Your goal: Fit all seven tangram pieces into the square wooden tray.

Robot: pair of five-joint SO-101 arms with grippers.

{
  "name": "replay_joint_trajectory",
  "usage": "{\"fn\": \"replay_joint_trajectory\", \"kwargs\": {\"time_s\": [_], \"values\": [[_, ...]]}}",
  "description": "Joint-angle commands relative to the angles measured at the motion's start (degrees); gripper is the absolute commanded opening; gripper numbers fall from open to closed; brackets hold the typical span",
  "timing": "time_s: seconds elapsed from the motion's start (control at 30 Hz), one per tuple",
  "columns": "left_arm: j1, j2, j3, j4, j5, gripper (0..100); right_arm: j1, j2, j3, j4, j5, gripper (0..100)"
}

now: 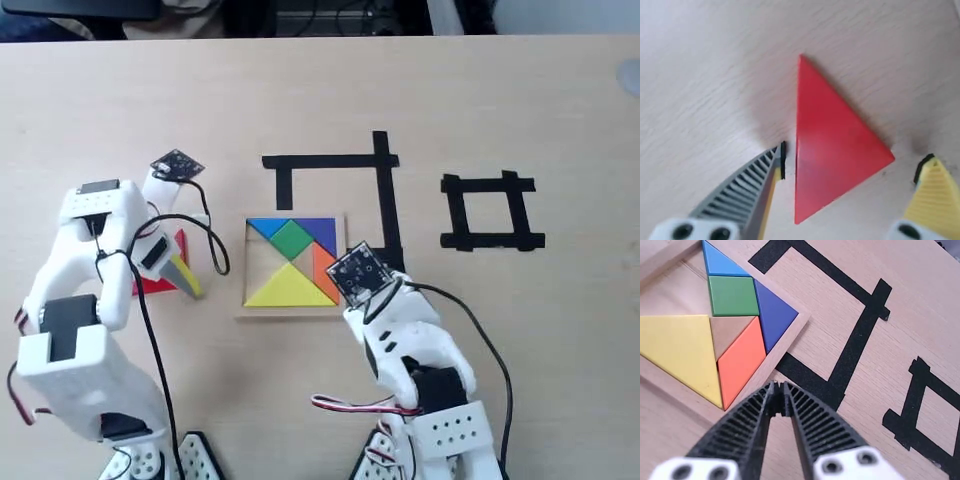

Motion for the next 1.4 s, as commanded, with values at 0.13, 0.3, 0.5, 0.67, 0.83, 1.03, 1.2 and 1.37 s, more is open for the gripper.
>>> {"fn": "replay_joint_trajectory", "kwargs": {"time_s": [0.13, 0.3, 0.5, 0.67, 0.83, 1.03, 1.2, 1.37], "values": [[-1.36, 1.93, -5.14, -0.26, -1.05, 41, 0.62, -0.13, -0.13, 0.35, 0.53, 1.5], [-1.63, 2.81, -5.67, -0.09, -1.05, 41, 0.62, -0.13, -0.13, 0.35, 0.53, 1.5], [-1.63, 2.46, -4.79, 0.97, -3.96, 41, 0.62, -0.13, -0.13, 0.35, 0.53, 1.5], [-1.36, 2.81, -4.62, 1.67, -5.36, 30, 0.62, -0.13, -0.13, 0.35, 0.53, 1.5], [-1.19, 2.81, -4.62, 1.58, -5.19, 26, 0.62, -0.13, -0.13, 0.35, 0.53, 1.5], [-1.19, 2.81, -4.53, 1.58, -5.01, 26, 0.62, -0.13, -0.13, 0.35, 0.53, 1.5], [-1.10, 2.64, -4.53, 1.67, -5.01, 26, 0.62, -0.13, -0.13, 0.35, 0.53, 1.5], [-0.48, 2.29, -4.70, 1.93, -4.57, 14, 0.62, -0.13, -0.13, 0.35, 0.53, 1.5]]}}
